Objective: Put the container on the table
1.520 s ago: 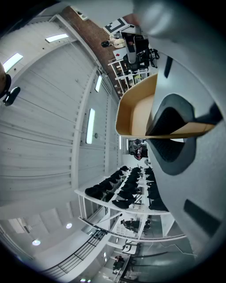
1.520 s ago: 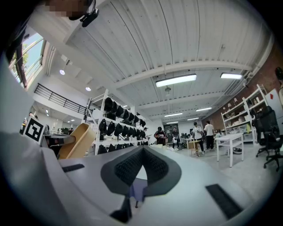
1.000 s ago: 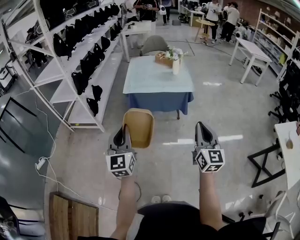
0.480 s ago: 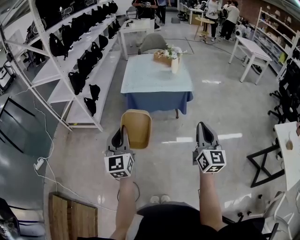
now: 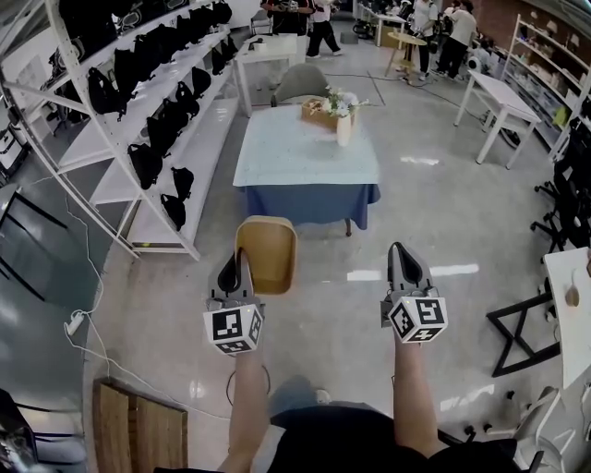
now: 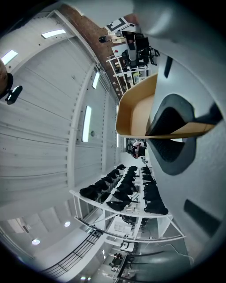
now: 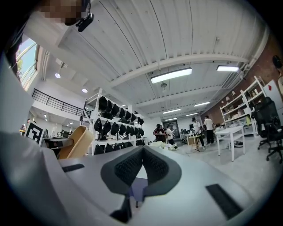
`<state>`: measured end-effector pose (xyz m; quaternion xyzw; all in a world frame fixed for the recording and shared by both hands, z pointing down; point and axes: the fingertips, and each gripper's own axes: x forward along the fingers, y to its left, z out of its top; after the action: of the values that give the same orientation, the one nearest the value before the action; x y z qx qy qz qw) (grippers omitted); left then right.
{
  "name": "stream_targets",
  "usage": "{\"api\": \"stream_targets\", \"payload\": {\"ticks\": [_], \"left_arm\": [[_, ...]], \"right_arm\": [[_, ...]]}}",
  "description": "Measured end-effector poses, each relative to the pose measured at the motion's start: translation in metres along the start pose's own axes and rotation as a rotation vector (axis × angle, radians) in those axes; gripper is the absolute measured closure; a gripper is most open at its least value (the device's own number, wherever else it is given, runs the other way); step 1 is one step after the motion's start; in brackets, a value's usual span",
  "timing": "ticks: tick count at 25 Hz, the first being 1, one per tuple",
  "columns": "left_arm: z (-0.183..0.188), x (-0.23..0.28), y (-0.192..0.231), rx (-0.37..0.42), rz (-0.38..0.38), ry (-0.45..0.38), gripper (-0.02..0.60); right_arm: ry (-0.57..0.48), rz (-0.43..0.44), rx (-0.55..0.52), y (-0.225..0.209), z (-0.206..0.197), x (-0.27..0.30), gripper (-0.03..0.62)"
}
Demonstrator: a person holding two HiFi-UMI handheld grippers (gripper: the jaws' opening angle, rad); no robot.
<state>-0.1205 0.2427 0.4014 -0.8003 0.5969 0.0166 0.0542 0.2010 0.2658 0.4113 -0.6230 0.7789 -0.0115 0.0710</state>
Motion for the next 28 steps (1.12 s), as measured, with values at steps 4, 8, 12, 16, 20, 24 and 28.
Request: {"api": "stream_targets", "payload": {"ticks": [4, 8, 12, 16, 20, 24, 28], "left_arm": [[-0.011, 0.006, 0.001, -0.004, 0.015, 0.019, 0.572], [-0.012, 0.021, 0.009, -0.008, 0.031, 0.018, 0.572], [-0.018, 0.045, 0.013, -0.004, 0.03, 0.016, 0.572], [-0.038, 0.087, 0.031, -0.01, 0.028, 0.012, 0.572], [-0.061, 0.155, 0.06, -0.004, 0.037, 0.005, 0.572], [-0.075, 0.251, 0.096, -0.015, 0.037, 0.009, 0.572], [-0.087, 0.355, 0.131, -0.003, 0.004, 0.029, 0.572]], "right_arm": [[0.009, 0.017, 0.009, -0.004, -0.007, 0.012, 0.595], [0.021, 0.035, 0.012, -0.006, -0.013, 0.032, 0.595], [0.022, 0.041, 0.023, -0.013, -0.019, 0.057, 0.595], [0.025, 0.042, 0.02, -0.019, -0.039, 0.097, 0.595], [0.043, 0.032, -0.003, -0.033, -0.064, 0.161, 0.595], [0.049, 0.019, -0.001, -0.05, -0.075, 0.256, 0.595], [0.053, -0.003, 0.026, -0.066, -0.085, 0.363, 0.595]]}}
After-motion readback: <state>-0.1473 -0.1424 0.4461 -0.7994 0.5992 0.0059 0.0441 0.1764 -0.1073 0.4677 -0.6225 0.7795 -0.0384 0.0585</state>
